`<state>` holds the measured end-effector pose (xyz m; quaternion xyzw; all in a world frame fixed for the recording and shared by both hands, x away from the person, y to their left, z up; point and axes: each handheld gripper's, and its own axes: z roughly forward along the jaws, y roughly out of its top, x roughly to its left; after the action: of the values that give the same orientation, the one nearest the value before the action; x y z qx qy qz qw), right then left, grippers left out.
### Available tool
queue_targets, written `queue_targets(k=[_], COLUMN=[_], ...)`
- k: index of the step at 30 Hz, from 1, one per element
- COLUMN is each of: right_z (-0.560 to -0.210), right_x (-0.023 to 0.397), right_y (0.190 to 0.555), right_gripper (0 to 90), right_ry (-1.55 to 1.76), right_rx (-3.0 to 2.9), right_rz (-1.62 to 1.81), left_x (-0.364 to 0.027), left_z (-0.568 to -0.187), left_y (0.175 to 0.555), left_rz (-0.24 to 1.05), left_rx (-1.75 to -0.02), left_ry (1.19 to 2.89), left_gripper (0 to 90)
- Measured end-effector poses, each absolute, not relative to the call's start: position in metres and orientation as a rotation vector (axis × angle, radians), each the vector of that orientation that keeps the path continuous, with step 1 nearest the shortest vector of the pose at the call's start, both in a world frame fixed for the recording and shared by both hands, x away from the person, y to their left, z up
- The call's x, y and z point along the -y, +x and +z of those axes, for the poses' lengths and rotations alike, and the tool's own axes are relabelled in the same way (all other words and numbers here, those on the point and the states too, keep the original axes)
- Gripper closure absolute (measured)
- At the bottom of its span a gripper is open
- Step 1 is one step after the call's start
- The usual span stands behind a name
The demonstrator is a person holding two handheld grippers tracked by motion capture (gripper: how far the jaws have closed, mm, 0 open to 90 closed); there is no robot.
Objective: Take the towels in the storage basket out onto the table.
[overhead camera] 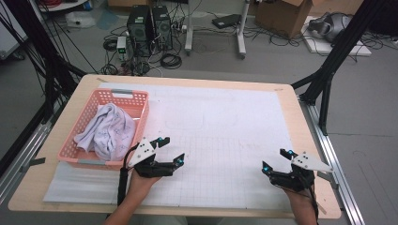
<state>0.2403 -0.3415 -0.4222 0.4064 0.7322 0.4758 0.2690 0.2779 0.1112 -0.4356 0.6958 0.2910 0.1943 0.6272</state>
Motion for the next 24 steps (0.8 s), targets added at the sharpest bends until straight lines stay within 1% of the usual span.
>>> queue_targets(k=[24], right_z=[-0.4206], right_x=[0.3387], right_y=[0.2418], right_gripper=[14.7], right_ry=[1.081], right_rx=[-1.990], right_rz=[1.305], left_x=[-0.1133], left_z=[-0.4301], left_y=[0.2695], left_rz=[0.442], left_rx=[-0.679], left_ry=[1.594], left_gripper=[18.2])
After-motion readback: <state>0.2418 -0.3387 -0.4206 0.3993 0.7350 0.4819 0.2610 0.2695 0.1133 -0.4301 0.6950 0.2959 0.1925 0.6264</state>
